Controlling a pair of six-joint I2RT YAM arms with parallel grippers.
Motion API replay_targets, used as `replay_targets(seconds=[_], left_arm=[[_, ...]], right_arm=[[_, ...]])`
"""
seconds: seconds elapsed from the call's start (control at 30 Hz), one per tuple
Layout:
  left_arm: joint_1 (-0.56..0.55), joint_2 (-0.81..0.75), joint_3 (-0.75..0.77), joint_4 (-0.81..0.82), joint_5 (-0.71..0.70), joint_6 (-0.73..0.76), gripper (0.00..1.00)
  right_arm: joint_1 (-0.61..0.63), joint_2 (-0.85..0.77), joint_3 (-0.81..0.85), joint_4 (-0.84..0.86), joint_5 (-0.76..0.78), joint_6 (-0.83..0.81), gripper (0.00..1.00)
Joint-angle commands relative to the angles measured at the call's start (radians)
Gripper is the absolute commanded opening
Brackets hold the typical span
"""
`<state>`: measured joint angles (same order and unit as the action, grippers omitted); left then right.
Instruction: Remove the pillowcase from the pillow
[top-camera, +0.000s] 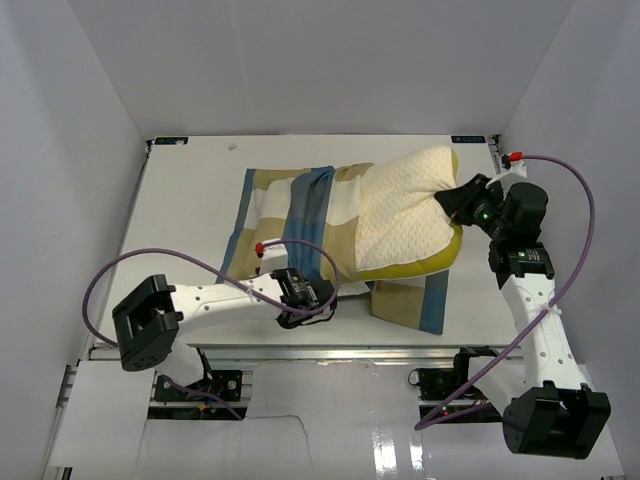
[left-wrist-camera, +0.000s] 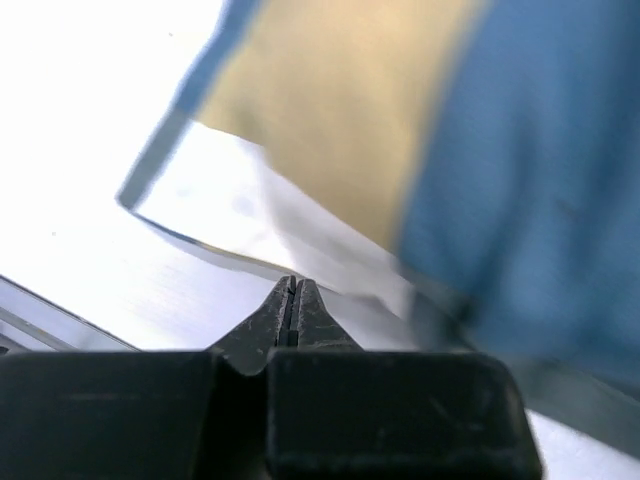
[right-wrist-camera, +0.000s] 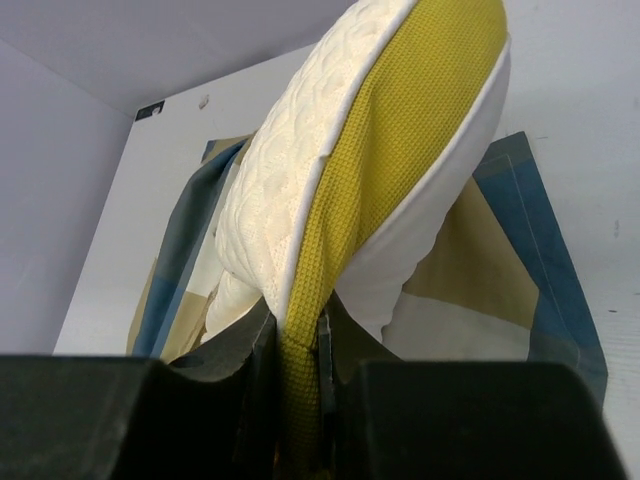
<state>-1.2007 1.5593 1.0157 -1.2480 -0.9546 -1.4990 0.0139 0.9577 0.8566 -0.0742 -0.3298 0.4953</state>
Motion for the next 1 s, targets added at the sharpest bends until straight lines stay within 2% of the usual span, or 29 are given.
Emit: replay_targets(seconds=[0.0,0.1,0.17,0.2,0.23,0.33,0.37,0.43,0.47,0.53,0.7,0.97], left_arm=[[0.059,-0.116,0.05,-0.153,-0.082,-0.067,0.0],[0.101,-0.197,0.055,-0.137,-0.095,-0.034,0.0],[0.096,-0.264,0.055,0.018,-0.067,0.153,0.0],[0.09,-0.295,0.037,0.15,-0.023,0.301,0.01],[0.079,-0.367,-0.035,0.417,0.119,0.555,0.21],[0.079,-0.465,-0.149,0.776,0.353,0.736,0.43],[0.079,-0.507,-0.19,0.813,0.438,0.772,0.56],[0.081,-0.522,-0.204,0.876,0.491,0.798,0.66],[0.082,-0.506,-0.203,0.878,0.505,0.813,0.75],[0.093,-0.458,-0.189,0.874,0.51,0.822,0.82],[0.144,-0.256,-0.138,0.918,0.55,0.859,0.84],[0.236,-0.168,-0.17,1.033,0.625,0.884,0.8]], right_arm=[[-0.107,-0.005,0.075,0.079,-0.099,0.029,0.08],[-0.202,-0.014,0.078,0.079,-0.193,0.052,0.08],[-0.23,-0.014,0.087,0.079,-0.244,0.057,0.08],[-0.232,-0.017,0.088,0.077,-0.245,0.054,0.08],[-0.232,-0.022,0.087,0.077,-0.245,0.054,0.08],[-0.232,-0.033,0.075,0.079,-0.252,0.052,0.08],[-0.232,-0.034,0.068,0.08,-0.259,0.052,0.08],[-0.232,-0.036,0.064,0.08,-0.261,0.051,0.08],[-0.232,-0.036,0.059,0.08,-0.262,0.048,0.08],[-0.232,-0.037,0.053,0.082,-0.267,0.049,0.08],[-0.232,-0.045,0.038,0.086,-0.284,0.048,0.08],[-0.232,-0.065,0.025,0.09,-0.298,0.043,0.08]])
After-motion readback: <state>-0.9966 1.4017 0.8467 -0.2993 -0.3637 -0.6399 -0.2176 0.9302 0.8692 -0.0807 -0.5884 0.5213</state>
